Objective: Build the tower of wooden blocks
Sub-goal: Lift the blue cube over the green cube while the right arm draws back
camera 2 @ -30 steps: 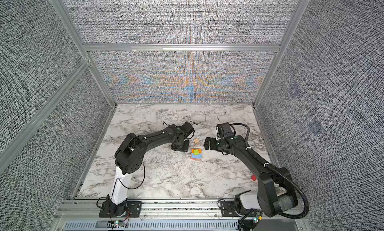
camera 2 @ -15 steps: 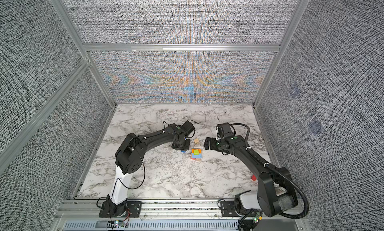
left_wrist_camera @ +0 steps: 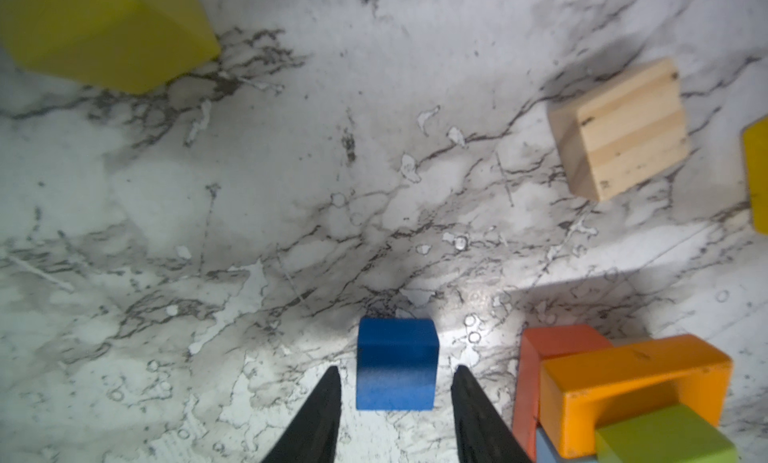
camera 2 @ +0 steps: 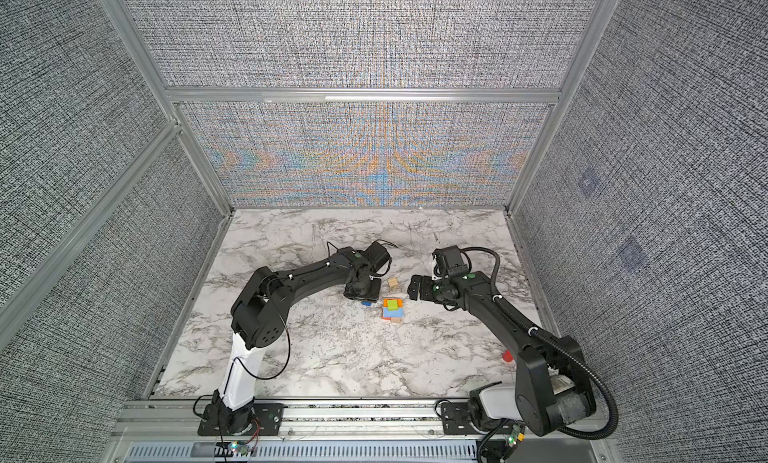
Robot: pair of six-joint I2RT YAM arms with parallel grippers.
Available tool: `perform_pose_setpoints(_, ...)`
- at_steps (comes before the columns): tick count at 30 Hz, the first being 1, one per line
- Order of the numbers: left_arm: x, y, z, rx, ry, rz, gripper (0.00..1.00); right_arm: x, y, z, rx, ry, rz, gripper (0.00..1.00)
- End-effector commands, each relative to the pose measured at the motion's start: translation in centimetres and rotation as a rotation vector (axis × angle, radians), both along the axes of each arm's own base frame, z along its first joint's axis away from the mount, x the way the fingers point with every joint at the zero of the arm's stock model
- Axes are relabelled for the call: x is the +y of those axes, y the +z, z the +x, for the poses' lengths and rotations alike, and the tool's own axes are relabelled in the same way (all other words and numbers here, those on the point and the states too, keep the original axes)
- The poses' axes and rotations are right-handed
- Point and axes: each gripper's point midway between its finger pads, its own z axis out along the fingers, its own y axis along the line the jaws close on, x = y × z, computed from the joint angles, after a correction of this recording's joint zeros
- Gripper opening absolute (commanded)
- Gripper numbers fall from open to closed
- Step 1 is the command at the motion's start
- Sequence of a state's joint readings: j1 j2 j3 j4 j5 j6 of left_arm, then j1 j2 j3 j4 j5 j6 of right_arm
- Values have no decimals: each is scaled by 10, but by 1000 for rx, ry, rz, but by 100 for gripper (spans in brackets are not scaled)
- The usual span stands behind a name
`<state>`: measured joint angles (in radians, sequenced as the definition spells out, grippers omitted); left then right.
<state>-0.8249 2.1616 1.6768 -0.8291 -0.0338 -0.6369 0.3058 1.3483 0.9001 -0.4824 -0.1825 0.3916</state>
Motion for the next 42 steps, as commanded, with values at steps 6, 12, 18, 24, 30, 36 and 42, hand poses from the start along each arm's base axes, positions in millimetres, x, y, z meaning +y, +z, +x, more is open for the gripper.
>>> perform_pose_setpoints(6,2,-7,-1,7,-1,28,46,-2,0,-2,2,-5,-5,99)
perform_pose_setpoints(12,1,-6,0,5,0,24,38,-3,1,-2,0,-7,-6,99)
perform_pose_setpoints(18,-1,-2,0,-3,-4,17,33,-3,1,-3,1,-6,-6,99)
perform_pose_setpoints(24,-1,5,1,-11,-3,11,31,-3,1,-3,1,-7,-8,99)
perform_pose_setpoints(30,-1,17,2,-21,-4,9,31,-4,3,-3,-3,-13,-7,99)
perform_pose_setpoints(36,-2,34,1,-34,-7,-5,31,-6,2,-3,0,-21,-7,99)
perform_pose_setpoints(42,-7,47,-2,-33,-17,-15,31,-9,2,-1,2,-41,-7,99)
